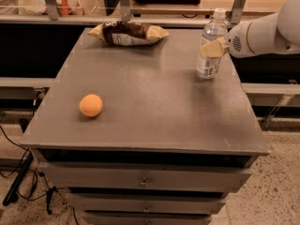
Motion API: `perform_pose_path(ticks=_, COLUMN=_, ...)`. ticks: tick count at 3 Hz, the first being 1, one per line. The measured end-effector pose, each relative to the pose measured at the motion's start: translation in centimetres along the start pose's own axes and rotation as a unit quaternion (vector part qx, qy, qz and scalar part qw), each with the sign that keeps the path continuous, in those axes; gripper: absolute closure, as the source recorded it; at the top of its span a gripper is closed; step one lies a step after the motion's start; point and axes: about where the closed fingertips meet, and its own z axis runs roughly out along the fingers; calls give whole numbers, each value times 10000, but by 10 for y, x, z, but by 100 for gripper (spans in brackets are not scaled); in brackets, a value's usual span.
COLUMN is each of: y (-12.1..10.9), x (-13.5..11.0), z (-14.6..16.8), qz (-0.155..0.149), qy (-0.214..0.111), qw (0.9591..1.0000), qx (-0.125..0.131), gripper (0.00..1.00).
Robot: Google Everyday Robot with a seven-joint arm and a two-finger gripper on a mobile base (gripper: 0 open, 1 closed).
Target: Move blue plastic bottle near orange
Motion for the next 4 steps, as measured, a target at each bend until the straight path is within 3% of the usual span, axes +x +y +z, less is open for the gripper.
perform_pose_path(ticks=1, y=-4, x=-10, z=-10, qz=-130, qy=-110, qw=9998, qx=55, gripper=100)
perform_pose_path(ticks=3, y=-12, x=-45, z=-33, qz=-423, qy=-366, qw=9982, qx=214, gripper=100)
perform_pose_path(ticks=4, y=-12, x=-45, z=-34, qz=-463, qy=-332, qw=9982, qx=199, gripper=100)
